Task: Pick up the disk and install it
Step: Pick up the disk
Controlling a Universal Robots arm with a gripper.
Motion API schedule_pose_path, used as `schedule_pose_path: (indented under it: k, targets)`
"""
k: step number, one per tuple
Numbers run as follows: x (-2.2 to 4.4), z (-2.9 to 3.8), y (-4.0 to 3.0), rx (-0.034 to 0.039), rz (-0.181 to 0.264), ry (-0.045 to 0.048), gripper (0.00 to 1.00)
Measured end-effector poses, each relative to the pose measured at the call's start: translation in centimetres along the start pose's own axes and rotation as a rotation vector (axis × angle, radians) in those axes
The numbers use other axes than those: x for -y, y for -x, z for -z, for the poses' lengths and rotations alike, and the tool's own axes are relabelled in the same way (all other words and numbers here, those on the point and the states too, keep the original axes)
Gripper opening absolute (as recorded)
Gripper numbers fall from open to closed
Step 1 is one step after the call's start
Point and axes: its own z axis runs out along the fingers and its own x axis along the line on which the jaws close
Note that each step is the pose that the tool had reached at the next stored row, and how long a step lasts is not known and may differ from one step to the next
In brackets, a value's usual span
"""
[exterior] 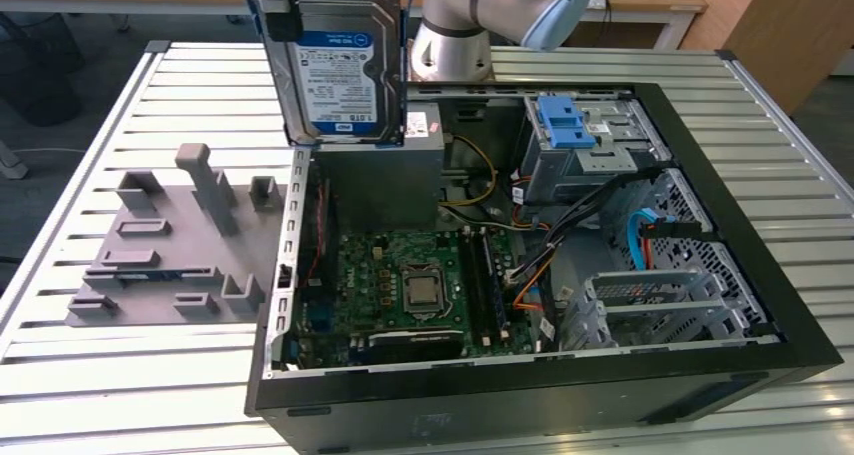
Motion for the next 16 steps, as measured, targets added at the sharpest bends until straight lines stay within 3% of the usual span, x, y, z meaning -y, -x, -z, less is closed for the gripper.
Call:
schedule_pose_path:
  k: [16]
  targets:
    - [1.57, -0.01, -0.03, 0.0000, 0.000, 0.0000, 0.36]
